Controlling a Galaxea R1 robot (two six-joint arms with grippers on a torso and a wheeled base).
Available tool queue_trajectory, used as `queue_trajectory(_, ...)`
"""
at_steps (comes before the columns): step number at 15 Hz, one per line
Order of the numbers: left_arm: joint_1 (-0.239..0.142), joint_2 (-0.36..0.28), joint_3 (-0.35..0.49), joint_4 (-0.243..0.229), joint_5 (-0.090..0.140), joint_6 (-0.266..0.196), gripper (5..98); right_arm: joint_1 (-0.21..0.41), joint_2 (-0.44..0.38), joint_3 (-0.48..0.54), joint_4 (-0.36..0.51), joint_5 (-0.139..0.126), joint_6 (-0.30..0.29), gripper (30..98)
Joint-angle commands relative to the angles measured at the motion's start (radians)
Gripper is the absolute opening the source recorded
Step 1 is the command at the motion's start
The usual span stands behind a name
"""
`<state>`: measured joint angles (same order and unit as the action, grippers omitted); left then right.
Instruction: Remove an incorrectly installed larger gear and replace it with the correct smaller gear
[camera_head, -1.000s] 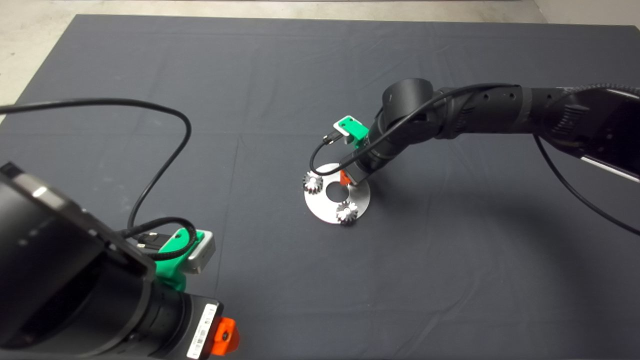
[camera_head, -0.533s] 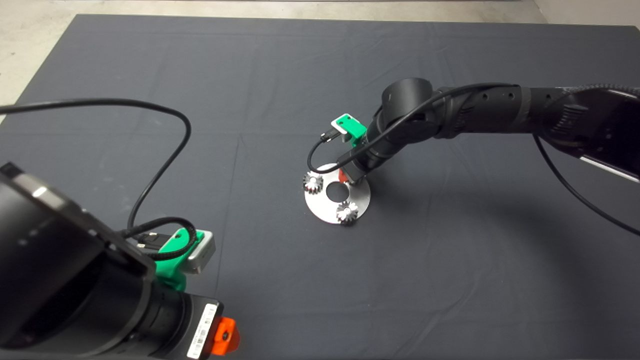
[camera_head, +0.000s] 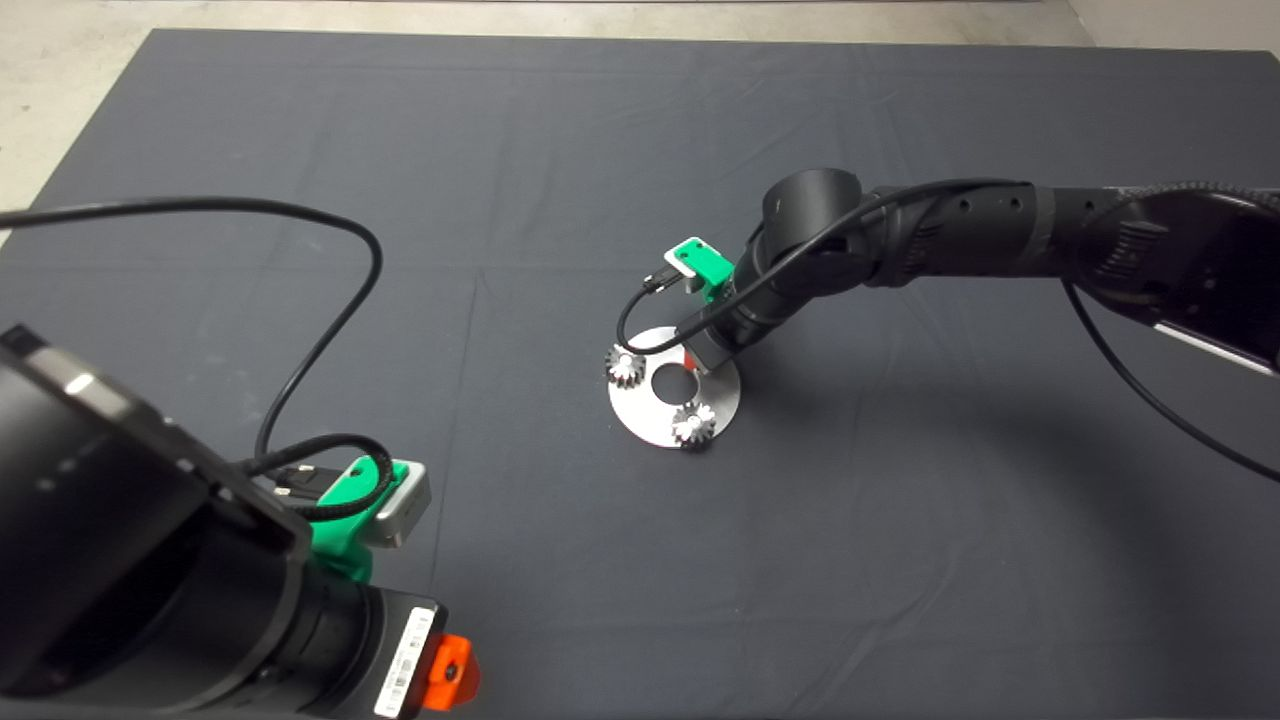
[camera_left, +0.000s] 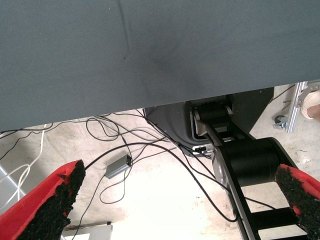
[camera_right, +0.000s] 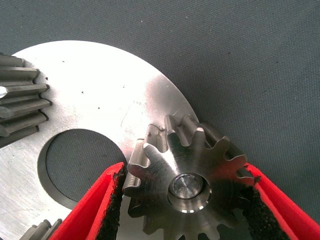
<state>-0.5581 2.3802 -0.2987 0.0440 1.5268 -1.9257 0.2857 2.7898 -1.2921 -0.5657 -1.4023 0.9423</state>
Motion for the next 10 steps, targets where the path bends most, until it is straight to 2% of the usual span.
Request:
queue_trajectory(1,-0.019,0.003,0.02,-0.024,0.096,-0.006,98.2,0.021,0.002,0.003,-0.028,0.003,-0.002,56.1)
queue_trajectory(3,-0.02,0.003,0.02,-0.024,0.096,-0.006,98.2,0.021,0.001,0.002,-0.028,0.003,-0.002,52.4)
queue_trajectory(10,-0.02,0.003,0.02,-0.024,0.096,-0.007,98.2,0.021,0.003,0.004,-0.028,0.003,-0.002,49.5)
